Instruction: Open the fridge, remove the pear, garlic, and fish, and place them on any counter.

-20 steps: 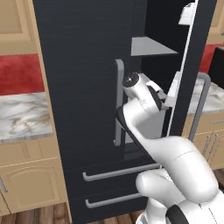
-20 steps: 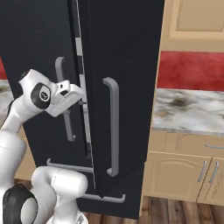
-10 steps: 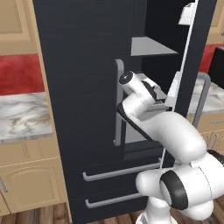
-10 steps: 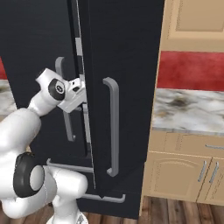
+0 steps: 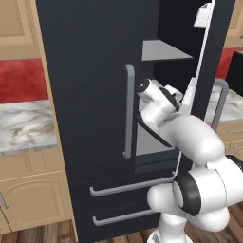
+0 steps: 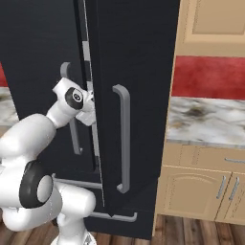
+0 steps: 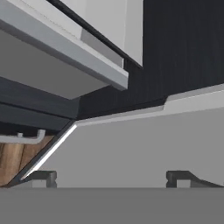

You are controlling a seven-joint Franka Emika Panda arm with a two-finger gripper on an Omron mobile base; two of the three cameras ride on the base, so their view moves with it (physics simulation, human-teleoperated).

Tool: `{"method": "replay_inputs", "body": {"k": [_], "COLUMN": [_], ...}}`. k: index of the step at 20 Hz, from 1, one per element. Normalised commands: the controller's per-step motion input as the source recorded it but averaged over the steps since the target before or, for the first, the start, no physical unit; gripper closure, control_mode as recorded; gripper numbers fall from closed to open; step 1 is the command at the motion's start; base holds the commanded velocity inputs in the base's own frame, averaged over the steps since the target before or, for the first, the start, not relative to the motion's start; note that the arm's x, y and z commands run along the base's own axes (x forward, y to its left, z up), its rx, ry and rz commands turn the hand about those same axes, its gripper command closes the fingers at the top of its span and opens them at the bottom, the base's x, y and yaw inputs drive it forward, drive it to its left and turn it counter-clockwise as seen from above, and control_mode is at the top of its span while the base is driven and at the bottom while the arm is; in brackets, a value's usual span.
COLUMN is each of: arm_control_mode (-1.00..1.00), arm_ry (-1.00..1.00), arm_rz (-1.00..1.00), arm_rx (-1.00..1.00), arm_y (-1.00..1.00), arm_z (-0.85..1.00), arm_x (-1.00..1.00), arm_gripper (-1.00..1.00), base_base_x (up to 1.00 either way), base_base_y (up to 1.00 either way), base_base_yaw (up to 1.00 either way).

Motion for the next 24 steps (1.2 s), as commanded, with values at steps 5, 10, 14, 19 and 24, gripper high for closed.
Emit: {"method": "replay_inputs", "body": {"k": [5,10,14,19,24], "arm_control_mode": [-1.00,-1.00,-1.00,-1.00,-1.00], "arm_ry": [-0.03,-0.09,-0.12,-0.04,0.00], "arm_rz": [-0.05,-0.08,-0.03,0.05,0.11], "arm_rx": [0.00,0.00,0.00,0.01,0.10], "arm_y": [-1.00,-1.00,-0.58,0.80,1.00], "arm_z": [-0.09,-0.01,0.10,0.12,0.27], "arm_x": [-0.69,-0.80,-0.53,-0.86,-0.46], "arm_gripper": [-1.00,-1.00,-1.00,-1.00,-1.00], "base_base_x": [0.00,0.00,0.00,0.00,0.00], "base_base_y": [0.00,0.00,0.00,0.00,0.00], "base_base_yaw": [0.00,0.00,0.00,0.00,0.00]}}
